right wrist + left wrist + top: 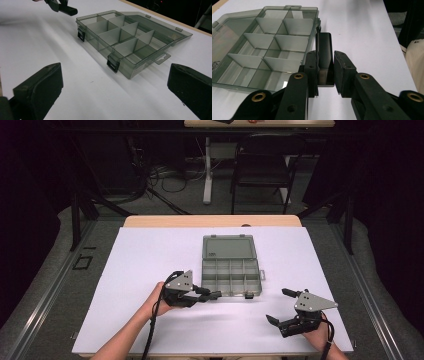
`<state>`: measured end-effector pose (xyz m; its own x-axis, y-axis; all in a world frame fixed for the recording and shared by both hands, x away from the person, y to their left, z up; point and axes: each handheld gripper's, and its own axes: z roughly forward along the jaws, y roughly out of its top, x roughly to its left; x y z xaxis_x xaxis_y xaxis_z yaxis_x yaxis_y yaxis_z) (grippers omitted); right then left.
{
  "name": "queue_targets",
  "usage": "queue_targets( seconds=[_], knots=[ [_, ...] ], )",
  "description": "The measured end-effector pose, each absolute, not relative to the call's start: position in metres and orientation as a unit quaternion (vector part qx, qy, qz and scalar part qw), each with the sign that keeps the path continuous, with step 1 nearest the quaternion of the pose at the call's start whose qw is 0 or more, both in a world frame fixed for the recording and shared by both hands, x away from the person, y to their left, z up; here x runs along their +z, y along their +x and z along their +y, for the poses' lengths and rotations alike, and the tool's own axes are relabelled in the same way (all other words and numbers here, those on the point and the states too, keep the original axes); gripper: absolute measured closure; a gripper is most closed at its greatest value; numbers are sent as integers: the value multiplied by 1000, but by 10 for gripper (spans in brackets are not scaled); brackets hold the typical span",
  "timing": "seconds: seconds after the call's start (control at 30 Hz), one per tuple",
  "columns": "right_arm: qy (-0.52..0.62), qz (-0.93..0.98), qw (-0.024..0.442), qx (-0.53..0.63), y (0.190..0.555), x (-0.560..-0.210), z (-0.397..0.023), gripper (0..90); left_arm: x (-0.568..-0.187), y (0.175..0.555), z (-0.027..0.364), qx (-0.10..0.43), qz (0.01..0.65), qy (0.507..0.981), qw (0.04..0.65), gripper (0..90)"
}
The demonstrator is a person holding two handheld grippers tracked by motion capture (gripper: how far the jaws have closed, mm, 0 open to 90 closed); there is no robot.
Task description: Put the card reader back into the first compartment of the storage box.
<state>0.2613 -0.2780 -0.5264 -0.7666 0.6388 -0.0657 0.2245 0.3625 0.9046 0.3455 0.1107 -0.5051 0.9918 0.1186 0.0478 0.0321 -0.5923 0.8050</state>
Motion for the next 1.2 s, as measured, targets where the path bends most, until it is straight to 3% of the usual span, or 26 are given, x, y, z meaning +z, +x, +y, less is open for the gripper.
queue_targets(
  seconds=[1.2],
  knots=[
    [275, 802, 209, 488, 263, -528, -278, 0, -495, 358, 117, 93, 85, 867, 483, 743]
  ],
)
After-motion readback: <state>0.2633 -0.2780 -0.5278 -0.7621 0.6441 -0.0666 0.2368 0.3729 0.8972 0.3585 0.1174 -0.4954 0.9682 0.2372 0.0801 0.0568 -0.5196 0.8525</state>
